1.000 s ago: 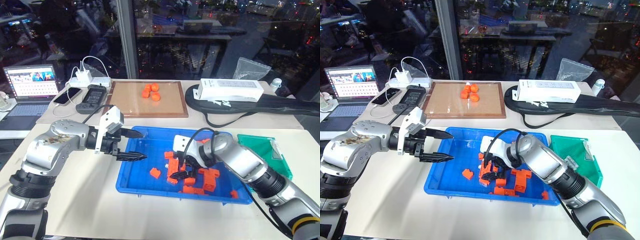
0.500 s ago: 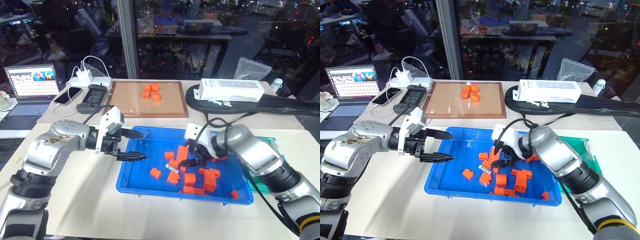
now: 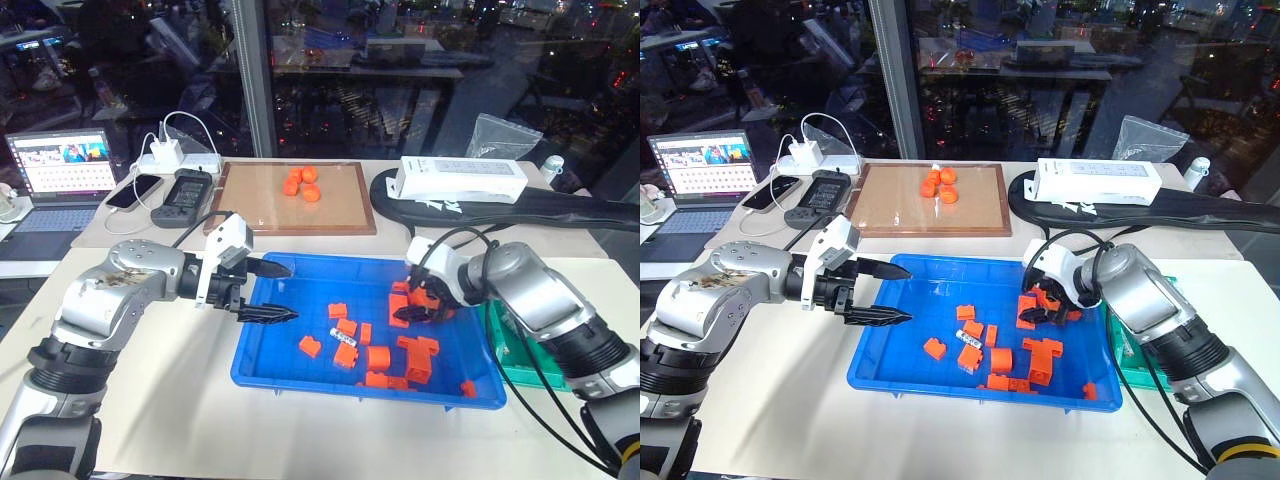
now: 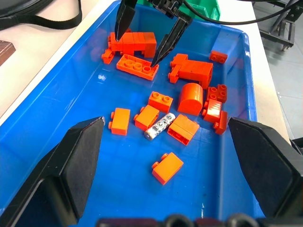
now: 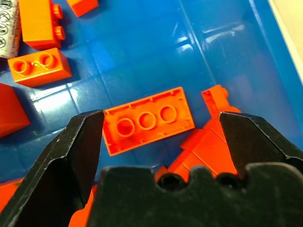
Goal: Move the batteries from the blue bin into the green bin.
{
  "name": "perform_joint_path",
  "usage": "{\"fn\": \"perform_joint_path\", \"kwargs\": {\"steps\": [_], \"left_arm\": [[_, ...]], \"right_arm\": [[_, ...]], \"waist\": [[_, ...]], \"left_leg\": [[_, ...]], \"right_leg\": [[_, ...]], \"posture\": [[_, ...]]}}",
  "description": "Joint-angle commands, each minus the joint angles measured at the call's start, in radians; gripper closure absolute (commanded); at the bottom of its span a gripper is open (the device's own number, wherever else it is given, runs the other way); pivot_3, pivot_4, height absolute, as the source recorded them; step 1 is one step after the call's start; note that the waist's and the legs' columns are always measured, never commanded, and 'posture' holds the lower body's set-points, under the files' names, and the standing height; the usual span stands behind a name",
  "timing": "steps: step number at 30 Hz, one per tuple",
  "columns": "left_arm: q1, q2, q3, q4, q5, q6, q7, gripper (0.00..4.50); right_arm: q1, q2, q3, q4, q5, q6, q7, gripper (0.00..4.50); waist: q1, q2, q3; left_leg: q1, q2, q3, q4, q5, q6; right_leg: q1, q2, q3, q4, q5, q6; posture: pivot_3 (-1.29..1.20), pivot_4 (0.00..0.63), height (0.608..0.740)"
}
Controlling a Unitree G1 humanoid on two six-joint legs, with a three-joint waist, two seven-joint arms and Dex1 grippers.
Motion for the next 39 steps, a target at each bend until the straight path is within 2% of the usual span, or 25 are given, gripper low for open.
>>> {"fn": "perform_joint_path", "kwargs": {"steps": [1, 11, 19, 23, 27, 39], "left_arm": [[-0.026, -0.001, 0.008, -0.006, 0.0, -0.024, -0.005, 0.0], [-0.021, 0.008, 0.006, -0.013, 0.004, -0.021, -0.005, 0.0], [-0.011, 0.015, 0.011, -0.024, 0.001, -0.016, -0.003, 0.0], [-0.007, 0.018, 0.011, -0.024, 0.002, -0.019, -0.004, 0.0], [-0.007, 0.019, 0.011, -0.024, 0.001, -0.018, -0.007, 0.0], [-0.015, 0.02, 0.008, -0.023, 0.002, -0.016, -0.01, 0.0]], "right_arm": [[-0.037, 0.032, -0.07, -0.073, 0.041, 0.029, 0.007, 0.04], [-0.015, 0.21, 0.024, -0.18, 0.073, 0.141, -0.047, 0.04], [-0.006, 0.262, 0.052, -0.186, 0.078, 0.173, -0.089, 0.04], [-0.006, 0.244, 0.06, -0.184, 0.073, 0.161, -0.087, 1.07], [-0.011, 0.219, 0.072, -0.202, 0.077, 0.154, -0.075, 2.45], [0.006, 0.232, 0.089, -0.14, 0.059, 0.144, -0.116, 2.45]], "waist": [[0.0, 0.0, 0.0], [-0.002, 0.0, 0.0], [-0.001, 0.0, 0.0], [-0.001, 0.0, 0.0], [-0.001, 0.0, 0.0], [-0.002, 0.0, 0.0]], "left_leg": [[0.0, 0.0, 0.0, 0.0, 0.0, 0.0], [0.0, 0.0, 0.0, -0.001, 0.0, 0.0], [0.0, 0.001, 0.0, -0.001, 0.0, 0.0], [0.0, 0.0, 0.0, -0.001, 0.0, 0.0], [0.0, 0.0, 0.0, -0.001, 0.0, 0.0], [0.0, 0.001, 0.0, -0.001, 0.0, 0.0]], "right_leg": [[0.0, 0.0, 0.0, 0.0, 0.0, 0.0], [0.0, 0.0, -0.001, 0.0, 0.0, 0.0], [0.0, 0.0, -0.001, 0.001, 0.0, 0.0], [0.0, 0.0, -0.001, 0.001, 0.0, 0.0], [0.0, 0.0, -0.001, 0.0, 0.0, 0.0], [0.0, 0.0, -0.001, 0.0, 0.0, -0.001]], "posture": [[0.0, 0.15, 0.699], [0.0, 0.15, 0.699], [0.0, 0.15, 0.699], [0.0, 0.15, 0.699], [0.0, 0.15, 0.699], [0.0, 0.15, 0.699]]}}
